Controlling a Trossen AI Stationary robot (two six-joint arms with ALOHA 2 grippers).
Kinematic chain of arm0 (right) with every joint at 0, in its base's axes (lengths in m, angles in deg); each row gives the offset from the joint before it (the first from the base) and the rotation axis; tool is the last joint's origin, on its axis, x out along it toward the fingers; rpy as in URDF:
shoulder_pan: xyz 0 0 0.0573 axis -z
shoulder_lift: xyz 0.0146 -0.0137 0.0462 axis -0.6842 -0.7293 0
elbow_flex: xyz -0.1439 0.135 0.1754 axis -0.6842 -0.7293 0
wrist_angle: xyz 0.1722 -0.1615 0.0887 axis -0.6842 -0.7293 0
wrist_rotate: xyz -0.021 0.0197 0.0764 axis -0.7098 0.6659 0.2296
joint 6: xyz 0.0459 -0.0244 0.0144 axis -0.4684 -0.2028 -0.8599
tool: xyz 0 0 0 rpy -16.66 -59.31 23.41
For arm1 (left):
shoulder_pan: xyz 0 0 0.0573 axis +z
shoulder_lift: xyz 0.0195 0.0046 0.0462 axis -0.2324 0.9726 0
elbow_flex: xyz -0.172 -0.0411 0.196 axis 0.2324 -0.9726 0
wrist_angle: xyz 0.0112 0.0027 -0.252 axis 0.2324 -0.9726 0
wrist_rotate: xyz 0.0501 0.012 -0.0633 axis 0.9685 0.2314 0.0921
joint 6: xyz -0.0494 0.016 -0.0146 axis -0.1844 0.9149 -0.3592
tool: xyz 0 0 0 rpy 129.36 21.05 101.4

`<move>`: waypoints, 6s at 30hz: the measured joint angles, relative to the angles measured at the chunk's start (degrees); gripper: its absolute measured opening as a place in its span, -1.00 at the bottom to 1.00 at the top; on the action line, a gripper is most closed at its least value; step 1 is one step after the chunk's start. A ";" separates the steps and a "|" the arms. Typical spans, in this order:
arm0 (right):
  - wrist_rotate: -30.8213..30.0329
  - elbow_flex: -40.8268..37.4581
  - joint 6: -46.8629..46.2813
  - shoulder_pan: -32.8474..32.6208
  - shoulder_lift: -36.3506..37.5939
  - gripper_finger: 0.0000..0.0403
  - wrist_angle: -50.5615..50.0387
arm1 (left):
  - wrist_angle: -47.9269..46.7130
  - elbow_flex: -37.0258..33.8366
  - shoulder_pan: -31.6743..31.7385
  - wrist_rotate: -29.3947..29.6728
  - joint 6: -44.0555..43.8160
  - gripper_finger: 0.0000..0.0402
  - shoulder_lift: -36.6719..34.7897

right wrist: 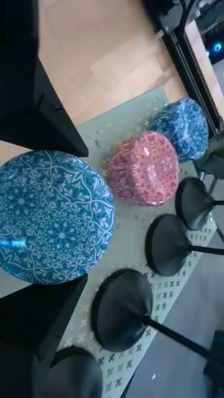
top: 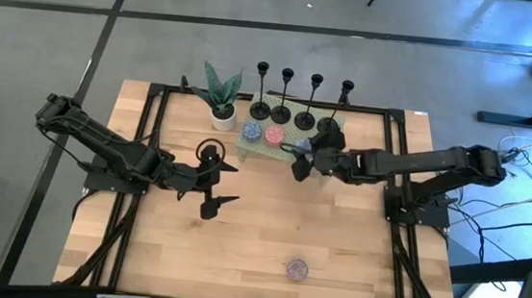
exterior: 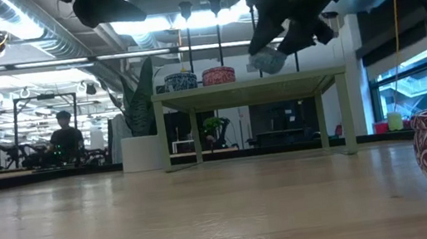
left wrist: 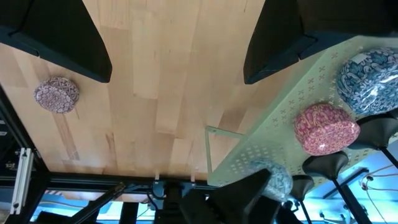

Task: Pick & Place candle stick holders
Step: Put the light blue scented candle on the shelf aligned with the other pink scented candle, then put the red scented candle on the shelf aligned with the other light blue scented candle

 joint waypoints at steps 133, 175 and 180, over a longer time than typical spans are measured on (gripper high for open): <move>37.30 14.19 0.85 -32.81 -29.68 0.67 -9.63 | -1.26 0.00 -0.01 -0.02 -0.50 0.81 0.00; 37.49 14.23 -4.40 -26.55 -14.96 0.48 -32.62 | -1.26 0.00 0.01 -0.02 -0.50 0.81 0.00; 31.00 14.23 -1.30 -25.23 -8.02 0.48 -35.91 | -1.26 0.00 0.03 0.00 -0.50 0.81 0.00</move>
